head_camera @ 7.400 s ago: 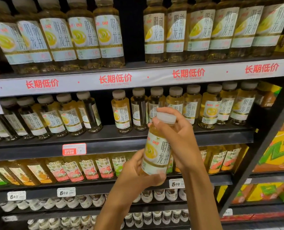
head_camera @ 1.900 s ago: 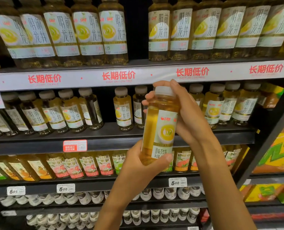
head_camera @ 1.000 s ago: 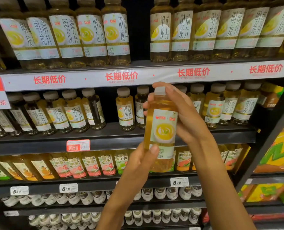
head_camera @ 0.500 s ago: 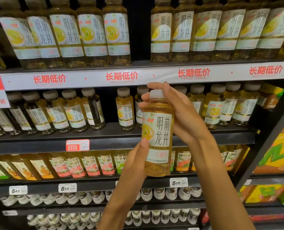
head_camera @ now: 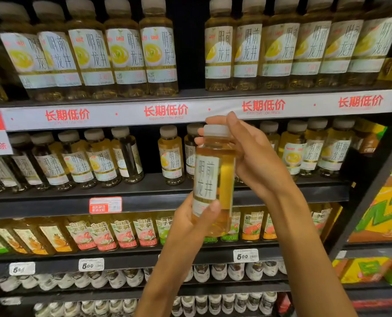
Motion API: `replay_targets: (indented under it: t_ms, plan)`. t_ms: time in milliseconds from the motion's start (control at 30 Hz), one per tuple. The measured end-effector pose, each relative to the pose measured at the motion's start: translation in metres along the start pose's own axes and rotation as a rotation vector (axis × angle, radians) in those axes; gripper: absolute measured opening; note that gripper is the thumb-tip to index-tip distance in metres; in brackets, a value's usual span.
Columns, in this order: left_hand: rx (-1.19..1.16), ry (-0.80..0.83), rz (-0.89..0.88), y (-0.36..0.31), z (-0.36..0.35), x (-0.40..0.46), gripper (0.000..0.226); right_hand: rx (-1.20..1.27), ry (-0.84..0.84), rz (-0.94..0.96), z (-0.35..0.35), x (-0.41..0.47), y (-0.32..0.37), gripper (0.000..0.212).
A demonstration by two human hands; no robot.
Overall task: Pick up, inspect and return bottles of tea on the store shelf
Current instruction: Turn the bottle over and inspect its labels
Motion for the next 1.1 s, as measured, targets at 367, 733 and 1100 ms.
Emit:
replay_targets:
  t_ms: [367, 733, 1100]
  plan:
    - [-0.038, -0.001, -0.011, -0.001, 0.008, 0.005, 0.052, 0.114, 0.045, 0.030, 0.003, -0.001, -0.002, 0.032]
    - [0.025, 0.019, -0.051, 0.004, 0.001, 0.013, 0.044, 0.046, -0.052, 0.033, 0.006, 0.002, 0.006, 0.029]
    - [0.093, 0.013, -0.087, 0.000, -0.003, 0.022, 0.059, -0.048, -0.057, 0.107, 0.018, 0.005, 0.008, 0.024]
Point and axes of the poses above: each hand's wrist, its own x-axis towards the middle knuckle, its own z-axis out of the back of the hand, y = z × x, the point moved 1 cm from there along x, towards the middle knuckle, and after that the axes turned 5 degrees about z, right-handed, at the moved point
